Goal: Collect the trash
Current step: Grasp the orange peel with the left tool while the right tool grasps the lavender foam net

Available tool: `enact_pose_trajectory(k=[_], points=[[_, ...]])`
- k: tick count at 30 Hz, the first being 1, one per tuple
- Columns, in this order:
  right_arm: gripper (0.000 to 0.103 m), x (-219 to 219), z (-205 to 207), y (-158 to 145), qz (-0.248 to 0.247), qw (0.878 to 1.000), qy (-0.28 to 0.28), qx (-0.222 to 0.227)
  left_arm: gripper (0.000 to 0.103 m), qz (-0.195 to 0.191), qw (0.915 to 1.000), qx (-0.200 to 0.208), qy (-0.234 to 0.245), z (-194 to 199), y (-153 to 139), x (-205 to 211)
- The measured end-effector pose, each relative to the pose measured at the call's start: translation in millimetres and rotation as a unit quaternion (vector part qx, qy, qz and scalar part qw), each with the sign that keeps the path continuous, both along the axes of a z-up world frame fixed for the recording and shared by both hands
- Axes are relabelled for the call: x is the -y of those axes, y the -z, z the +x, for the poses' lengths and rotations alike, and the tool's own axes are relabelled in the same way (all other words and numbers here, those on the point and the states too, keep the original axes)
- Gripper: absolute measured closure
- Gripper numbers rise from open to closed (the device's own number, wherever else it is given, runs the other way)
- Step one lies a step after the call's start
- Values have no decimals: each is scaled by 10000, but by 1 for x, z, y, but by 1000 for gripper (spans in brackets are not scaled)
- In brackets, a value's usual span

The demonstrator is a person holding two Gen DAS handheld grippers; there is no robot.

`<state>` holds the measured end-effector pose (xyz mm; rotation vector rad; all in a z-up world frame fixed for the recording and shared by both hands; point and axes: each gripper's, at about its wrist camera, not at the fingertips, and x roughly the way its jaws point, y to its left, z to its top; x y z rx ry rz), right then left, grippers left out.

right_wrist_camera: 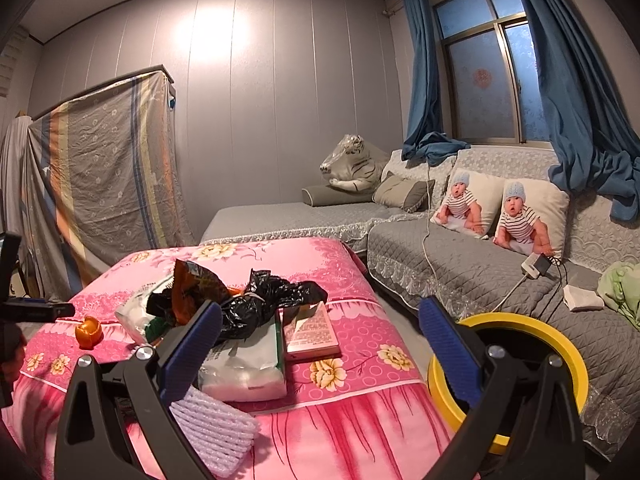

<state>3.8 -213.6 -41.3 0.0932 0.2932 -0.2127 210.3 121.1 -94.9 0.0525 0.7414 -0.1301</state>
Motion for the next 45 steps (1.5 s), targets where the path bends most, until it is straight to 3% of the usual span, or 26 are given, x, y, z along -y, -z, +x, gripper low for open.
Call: enact_pose_trajectory(k=[3, 13, 16, 19, 20, 23, 25, 30, 35, 39, 41, 45], points=[[8, 4, 9, 4, 67, 9999, -57, -87, 9, 61, 9997, -216, -104, 18, 15, -2], [8, 1, 22, 8, 70, 9987, -479, -160, 41, 69, 9979, -606, -224, 45, 46, -8], [8, -2, 22, 5, 65, 9962, -860, -114, 58, -44, 9973, -691, -237, 51, 49, -11], [8, -3, 24, -1, 162, 9881, -1529, -63, 67, -36, 9977, -617, -288, 53, 47, -12], [8, -5, 25, -4, 79, 9844, -1759, -66, 76, -21, 9978, -570, -324, 52, 46, -13], [8, -16, 27, -9, -303, 9730, -2277, -211, 79, -160, 9978, -538, -348, 50, 41, -19], [8, -26, 32, -8, -565, 9558, -2830, -558, 81, -249, 9980, -486, -332, 44, 36, -22], [9, -56, 29, 11, -1169, 9239, -3481, -1078, 81, -551, 9978, -253, -264, 19, 18, -26], [20, -88, 27, 30, -1518, 8948, -3956, -1407, 81, -866, 9962, -69, -84, -6, 2, -23], [28, -101, 42, 46, -1786, 8818, -4018, -1706, 81, -1027, 9947, 53, 55, -23, -7, -18], [37, -105, 49, 53, -1905, 8766, -4007, -1862, 81, -1069, 9941, 105, 123, -32, -11, -15], [40, -103, 63, 63, -1915, 8721, -3981, -2103, 81, -1048, 9940, 205, 244, -46, -18, -7]])
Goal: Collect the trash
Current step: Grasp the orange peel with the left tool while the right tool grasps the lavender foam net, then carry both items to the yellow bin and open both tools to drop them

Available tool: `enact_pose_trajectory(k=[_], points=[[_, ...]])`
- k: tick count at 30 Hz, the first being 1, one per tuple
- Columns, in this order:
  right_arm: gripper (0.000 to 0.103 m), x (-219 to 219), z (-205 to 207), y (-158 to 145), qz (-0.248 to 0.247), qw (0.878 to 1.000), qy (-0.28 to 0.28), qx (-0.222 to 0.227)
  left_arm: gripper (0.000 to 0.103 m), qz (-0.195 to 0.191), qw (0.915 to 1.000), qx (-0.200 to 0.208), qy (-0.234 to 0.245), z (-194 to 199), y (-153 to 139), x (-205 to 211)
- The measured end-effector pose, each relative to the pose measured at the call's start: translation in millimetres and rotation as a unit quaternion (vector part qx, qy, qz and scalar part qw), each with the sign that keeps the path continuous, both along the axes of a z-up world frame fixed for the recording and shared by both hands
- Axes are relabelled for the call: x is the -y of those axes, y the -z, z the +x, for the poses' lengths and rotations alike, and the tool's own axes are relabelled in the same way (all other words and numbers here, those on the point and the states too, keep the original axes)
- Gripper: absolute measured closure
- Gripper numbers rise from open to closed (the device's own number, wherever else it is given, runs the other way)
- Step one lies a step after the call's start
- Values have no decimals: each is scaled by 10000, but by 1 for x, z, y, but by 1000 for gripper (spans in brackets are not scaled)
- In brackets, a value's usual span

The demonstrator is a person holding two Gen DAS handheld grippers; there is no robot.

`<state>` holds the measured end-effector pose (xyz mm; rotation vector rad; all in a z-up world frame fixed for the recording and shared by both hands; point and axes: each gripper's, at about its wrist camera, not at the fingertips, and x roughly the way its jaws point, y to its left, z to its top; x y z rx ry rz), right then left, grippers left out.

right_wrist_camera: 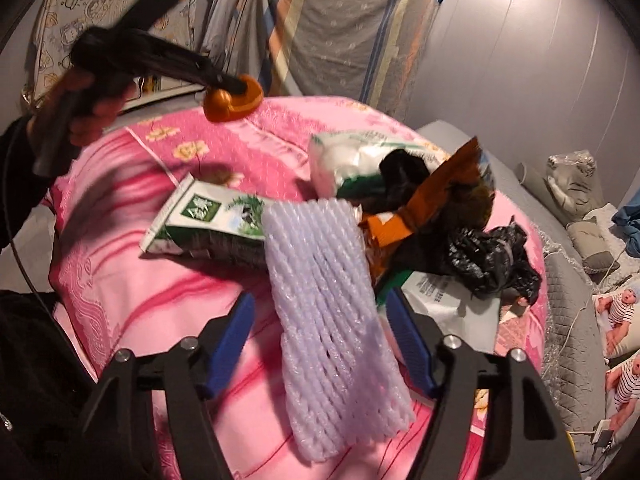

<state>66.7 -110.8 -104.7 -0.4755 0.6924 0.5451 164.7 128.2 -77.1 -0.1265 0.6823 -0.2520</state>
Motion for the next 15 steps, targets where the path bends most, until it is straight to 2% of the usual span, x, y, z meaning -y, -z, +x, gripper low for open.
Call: enact_pose_trajectory(k=[3, 7, 9, 11, 15], points=[[43, 7, 11, 5, 195, 9992, 33, -351, 81, 14, 9999, 67, 115, -7, -5, 8], [52, 12, 21, 7, 400, 9972, 109, -621, 81, -5, 9997, 116, 234, -12, -9, 17], [60, 13, 24, 8, 534, 9951, 95, -831, 81, -24, 9995, 127, 276, -14, -9, 19], [74, 15, 26, 8, 603, 9938, 111, -928, 81, -60, 9995, 134, 294, -16, -11, 22], [78, 34, 28, -12, 1353, 9837, 74, -1185, 81, -48, 9990, 232, 381, -25, -19, 29]])
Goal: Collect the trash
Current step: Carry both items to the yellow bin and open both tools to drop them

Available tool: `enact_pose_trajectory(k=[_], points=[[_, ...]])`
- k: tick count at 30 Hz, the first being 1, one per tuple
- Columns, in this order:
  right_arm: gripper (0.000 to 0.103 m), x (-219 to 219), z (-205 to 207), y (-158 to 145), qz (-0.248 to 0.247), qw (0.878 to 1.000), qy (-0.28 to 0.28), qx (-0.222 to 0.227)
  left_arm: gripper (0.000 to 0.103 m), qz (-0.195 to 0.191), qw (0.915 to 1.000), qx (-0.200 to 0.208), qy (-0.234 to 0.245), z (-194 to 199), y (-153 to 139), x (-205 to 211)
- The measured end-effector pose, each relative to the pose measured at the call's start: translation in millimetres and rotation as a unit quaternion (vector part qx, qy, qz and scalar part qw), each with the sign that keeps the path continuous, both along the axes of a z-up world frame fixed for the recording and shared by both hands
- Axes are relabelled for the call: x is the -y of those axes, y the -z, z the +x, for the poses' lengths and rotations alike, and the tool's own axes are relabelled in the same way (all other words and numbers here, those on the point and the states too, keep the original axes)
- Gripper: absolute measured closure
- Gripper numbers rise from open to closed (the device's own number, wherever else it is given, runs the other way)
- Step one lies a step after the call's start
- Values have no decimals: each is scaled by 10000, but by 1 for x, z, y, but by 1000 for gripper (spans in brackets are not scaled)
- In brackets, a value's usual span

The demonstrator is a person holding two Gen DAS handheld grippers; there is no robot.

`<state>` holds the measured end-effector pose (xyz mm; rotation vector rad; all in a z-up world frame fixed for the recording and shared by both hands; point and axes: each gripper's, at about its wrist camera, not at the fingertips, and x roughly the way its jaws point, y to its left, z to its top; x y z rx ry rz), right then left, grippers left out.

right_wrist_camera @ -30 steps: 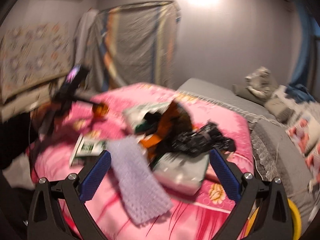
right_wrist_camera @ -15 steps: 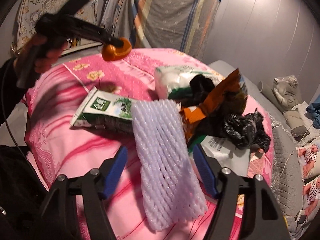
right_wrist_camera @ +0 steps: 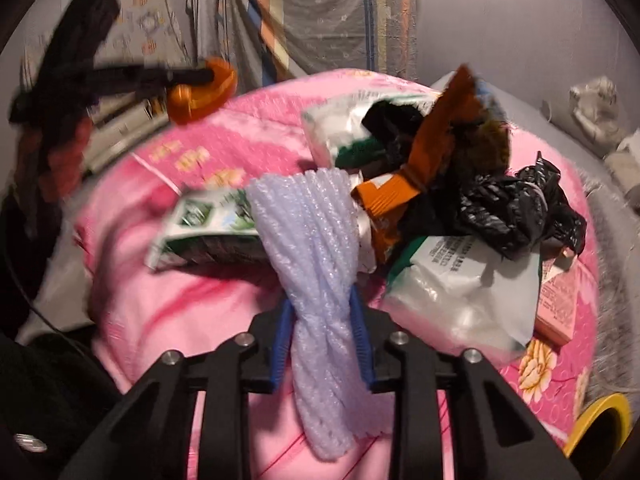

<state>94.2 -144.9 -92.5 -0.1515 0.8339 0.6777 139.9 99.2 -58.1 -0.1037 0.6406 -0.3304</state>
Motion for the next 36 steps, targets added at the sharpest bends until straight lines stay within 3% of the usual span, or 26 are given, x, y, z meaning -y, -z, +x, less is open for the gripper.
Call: enact_pose_trajectory(k=[5, 8, 16, 20, 26, 29, 36], points=[[78, 46, -6, -30, 890, 9954, 354, -83, 81, 54, 9996, 147, 253, -8, -14, 18], [78, 80, -16, -45, 1491, 9867, 642, -91, 81, 68, 9985, 190, 508, -10, -21, 39], [77, 175, -57, -78, 1952, 9624, 1774, 643, 81, 110, 9886, 333, 1464, -11, -41, 122], [77, 216, -78, -78, 1938, 9446, 2460, 978, 81, 141, 9769, 350, 2101, -10, -48, 180], [77, 287, -109, -70, 1775, 9032, 3699, 1262, 81, 103, 9535, 341, 2994, -10, -47, 271], [77, 313, -114, -57, 1544, 8806, 4299, 1258, 81, 112, 9411, 286, 3367, -11, -39, 316], [77, 350, -119, -15, 1631, 8475, 4970, 900, 81, 157, 9219, -121, 3870, 3, -6, 405]])
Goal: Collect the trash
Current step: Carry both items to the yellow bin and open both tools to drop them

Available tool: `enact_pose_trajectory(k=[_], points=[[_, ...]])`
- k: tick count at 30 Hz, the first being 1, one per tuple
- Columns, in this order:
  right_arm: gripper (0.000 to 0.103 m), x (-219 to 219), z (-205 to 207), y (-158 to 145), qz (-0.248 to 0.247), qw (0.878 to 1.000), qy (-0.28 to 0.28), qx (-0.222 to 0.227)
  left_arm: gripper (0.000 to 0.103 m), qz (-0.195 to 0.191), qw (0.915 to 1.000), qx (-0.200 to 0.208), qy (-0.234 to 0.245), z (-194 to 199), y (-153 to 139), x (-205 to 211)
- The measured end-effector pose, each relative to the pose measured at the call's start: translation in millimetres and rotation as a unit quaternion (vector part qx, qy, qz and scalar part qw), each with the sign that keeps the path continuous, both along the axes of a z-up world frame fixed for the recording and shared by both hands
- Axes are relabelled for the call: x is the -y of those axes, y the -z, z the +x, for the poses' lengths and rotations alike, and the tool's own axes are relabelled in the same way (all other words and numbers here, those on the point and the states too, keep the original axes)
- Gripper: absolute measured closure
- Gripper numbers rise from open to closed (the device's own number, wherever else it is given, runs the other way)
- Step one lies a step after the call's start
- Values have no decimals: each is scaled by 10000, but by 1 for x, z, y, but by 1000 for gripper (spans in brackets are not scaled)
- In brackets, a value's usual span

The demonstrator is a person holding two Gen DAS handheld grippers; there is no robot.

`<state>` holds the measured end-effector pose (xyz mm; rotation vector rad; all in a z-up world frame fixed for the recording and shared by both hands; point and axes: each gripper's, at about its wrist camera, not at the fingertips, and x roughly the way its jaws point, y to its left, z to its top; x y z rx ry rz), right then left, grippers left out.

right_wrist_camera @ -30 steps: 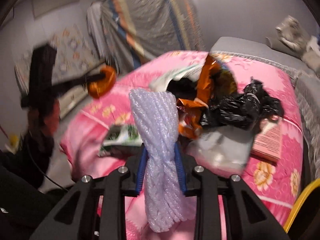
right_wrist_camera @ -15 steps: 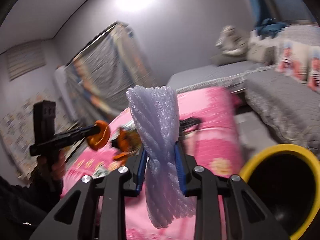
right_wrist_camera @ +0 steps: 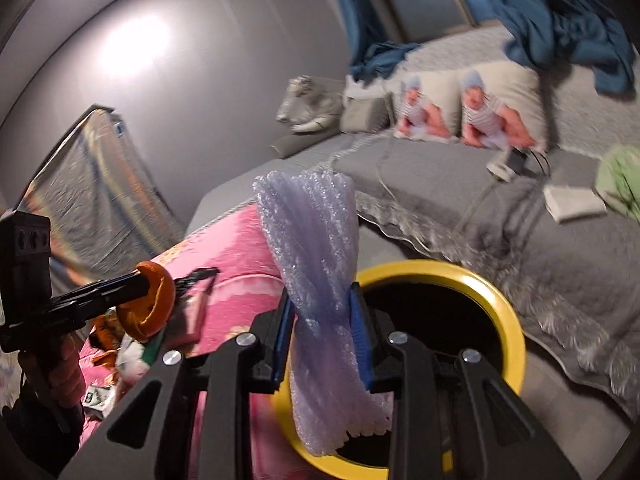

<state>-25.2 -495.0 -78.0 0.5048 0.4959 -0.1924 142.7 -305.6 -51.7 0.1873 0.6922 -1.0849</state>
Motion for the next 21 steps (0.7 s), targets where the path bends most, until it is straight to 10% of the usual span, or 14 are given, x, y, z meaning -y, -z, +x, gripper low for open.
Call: enact_pose_trajectory(k=[21], points=[[71, 46, -12, 67, 630, 9915, 874, -729, 72, 729, 9954, -552, 272, 12, 76, 109]])
